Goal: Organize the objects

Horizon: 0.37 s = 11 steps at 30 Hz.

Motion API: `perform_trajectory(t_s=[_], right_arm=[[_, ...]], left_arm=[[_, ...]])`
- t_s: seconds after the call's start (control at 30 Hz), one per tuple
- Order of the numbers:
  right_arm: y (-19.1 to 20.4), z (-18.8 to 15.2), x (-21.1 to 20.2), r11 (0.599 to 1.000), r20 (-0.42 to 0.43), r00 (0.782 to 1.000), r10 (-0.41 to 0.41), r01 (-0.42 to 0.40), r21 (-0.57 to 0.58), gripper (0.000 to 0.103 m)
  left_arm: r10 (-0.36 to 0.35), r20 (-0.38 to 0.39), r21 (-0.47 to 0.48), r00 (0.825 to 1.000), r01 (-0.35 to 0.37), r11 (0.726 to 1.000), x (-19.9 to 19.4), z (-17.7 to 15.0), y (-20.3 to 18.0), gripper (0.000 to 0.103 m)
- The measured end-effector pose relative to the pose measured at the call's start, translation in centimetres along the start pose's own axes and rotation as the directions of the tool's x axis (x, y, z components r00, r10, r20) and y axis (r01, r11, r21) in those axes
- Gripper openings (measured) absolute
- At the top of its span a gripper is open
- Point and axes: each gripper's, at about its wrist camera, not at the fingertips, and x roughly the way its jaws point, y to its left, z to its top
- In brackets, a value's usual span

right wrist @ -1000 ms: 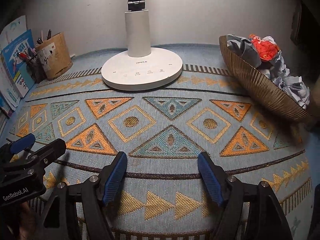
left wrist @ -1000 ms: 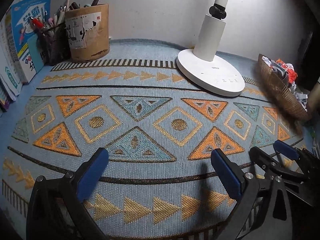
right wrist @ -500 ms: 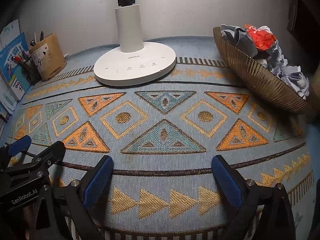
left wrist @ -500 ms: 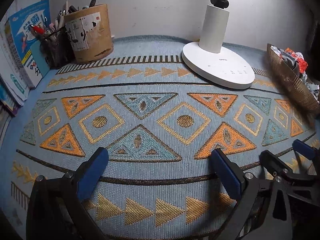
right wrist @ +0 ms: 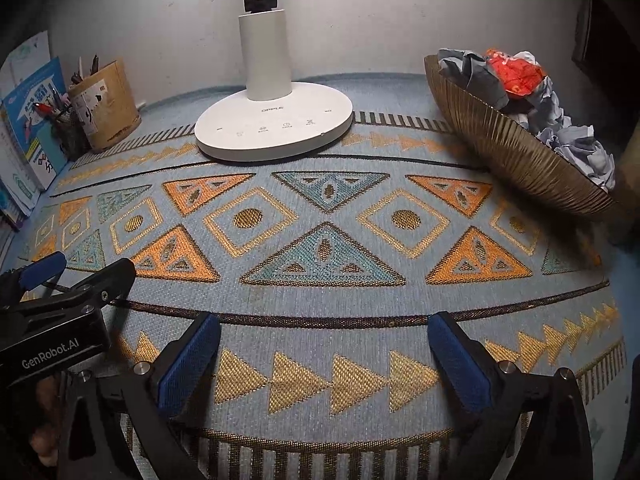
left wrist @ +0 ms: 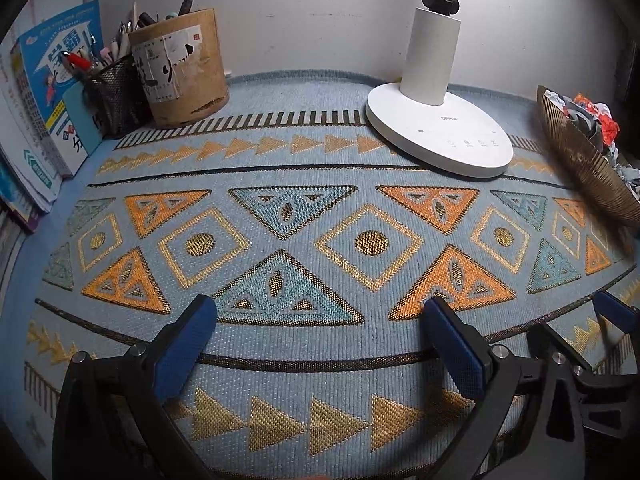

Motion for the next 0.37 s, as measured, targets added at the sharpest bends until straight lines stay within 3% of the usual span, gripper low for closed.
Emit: perform_trajectory(t_s=[0.37], right_arm=[[0.02,-0.03,0.01,1.0,0.0,1.0,0.0,0.0,0.0,0.103]], left_arm=[[-0.001,0.0,0.0,1.0,0.001,1.0,-0.06,0.22,0.17,0.103]])
